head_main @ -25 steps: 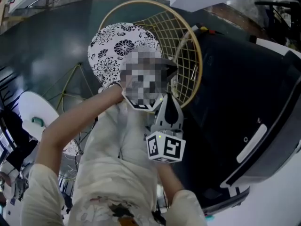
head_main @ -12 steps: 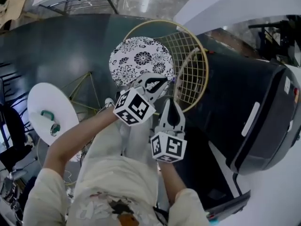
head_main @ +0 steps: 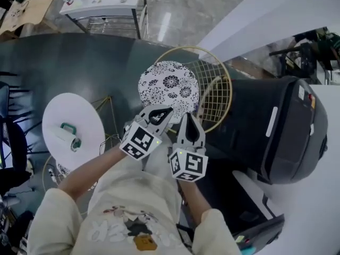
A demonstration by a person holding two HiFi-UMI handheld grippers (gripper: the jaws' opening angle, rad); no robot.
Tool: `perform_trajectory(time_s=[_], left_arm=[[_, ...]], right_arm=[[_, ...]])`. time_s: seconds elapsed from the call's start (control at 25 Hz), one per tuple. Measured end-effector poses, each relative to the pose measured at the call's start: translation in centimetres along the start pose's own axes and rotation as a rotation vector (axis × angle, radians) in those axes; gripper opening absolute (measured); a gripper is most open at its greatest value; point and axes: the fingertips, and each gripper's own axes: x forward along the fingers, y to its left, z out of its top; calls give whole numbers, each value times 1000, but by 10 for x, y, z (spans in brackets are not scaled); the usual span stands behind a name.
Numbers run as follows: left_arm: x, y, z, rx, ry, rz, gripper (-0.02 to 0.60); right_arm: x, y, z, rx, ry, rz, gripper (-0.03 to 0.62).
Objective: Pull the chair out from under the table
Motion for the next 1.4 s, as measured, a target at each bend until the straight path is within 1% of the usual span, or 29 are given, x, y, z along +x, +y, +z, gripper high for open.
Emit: perform_trajectory(time_s=[0.12,0.32,0.56,0.72,0.8,0.92,1.0,1.12,1.24,1.4], left_arm=[[-36,-7,-6,6,1,4,8],[-89,-13,-2,4,-39,39,8],[-150,-8,1,-104,-103,94,8],[-184,-7,1,-120,-142,131,8],[-194,-10,-3,-120,-148,143,8],[-204,-17,-14,-124,-131,127,8],[-212,-18,-18,-109,-128,123,8],[-224,-15,-18,-86,-145,142,8],[-230,-6,-20,-108,-150,169,8],[-242,2,-19,-134,-163,201,9]], right_arm=[[-15,29,12,-24,-29,25,9],[-36,66,24,-60,-62,63,9],[-59,107,22,-85,-75,103,9],[-70,138,22,-96,-82,136,9],[-74,149,23,-90,-90,146,9],[-79,163,21,-99,-99,159,9],[-83,173,15,-112,-93,172,9],[-87,190,5,-116,-66,192,9],[-88,206,2,-116,-57,221,9],[-91,224,8,-134,-71,252,9]])
